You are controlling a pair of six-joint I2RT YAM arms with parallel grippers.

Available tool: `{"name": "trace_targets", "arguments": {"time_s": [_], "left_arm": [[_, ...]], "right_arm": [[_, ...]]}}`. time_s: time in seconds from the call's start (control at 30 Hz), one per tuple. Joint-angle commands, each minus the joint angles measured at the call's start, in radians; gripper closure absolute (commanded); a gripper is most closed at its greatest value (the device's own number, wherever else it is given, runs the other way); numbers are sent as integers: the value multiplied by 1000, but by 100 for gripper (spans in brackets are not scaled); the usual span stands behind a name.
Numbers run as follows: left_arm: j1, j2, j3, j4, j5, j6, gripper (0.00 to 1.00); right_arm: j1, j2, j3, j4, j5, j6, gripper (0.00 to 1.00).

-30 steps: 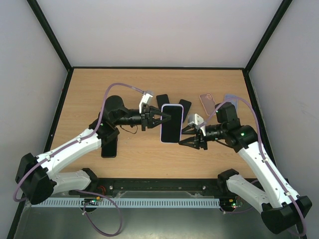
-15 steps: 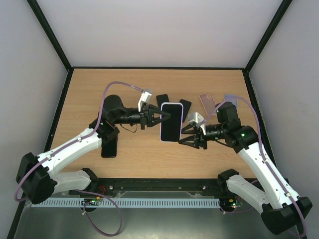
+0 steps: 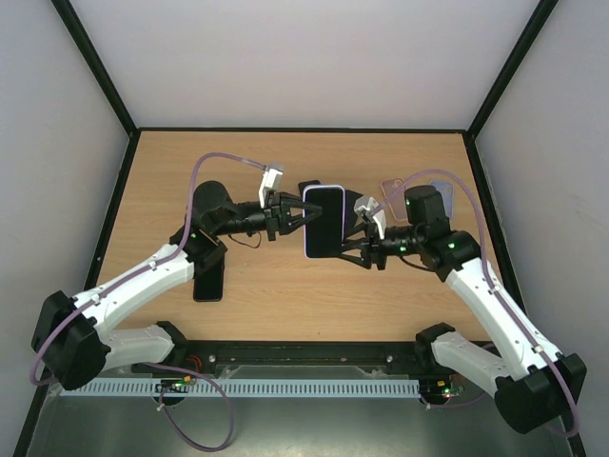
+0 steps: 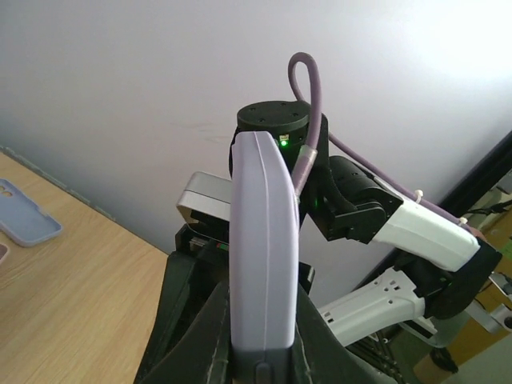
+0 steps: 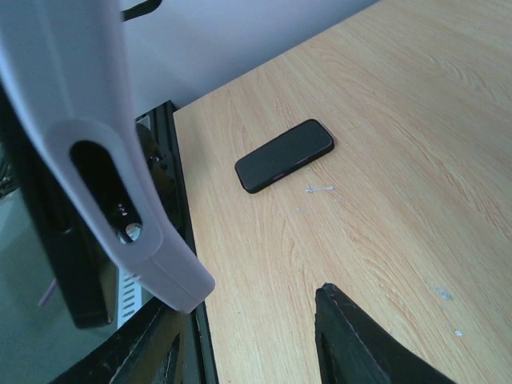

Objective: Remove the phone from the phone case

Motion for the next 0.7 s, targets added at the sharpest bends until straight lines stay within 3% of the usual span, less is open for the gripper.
{"name": "trace_targets", "arguments": {"time_s": [0.0, 0.23, 0.43, 0.67], "left_arm": [[-50, 0, -6, 95, 132, -94, 97], [-50, 41, -39, 125, 121, -103, 97], [-50, 85, -78, 182, 121, -135, 97], [-50, 129, -79, 131, 79, -111, 97]], "right_arm": [[-39, 49, 45, 187, 102, 92, 54], [-52, 41, 107, 244, -159, 193, 38], [-65, 29, 99, 411, -330, 402, 34], [-64, 14, 142, 419, -341, 461, 36]]}}
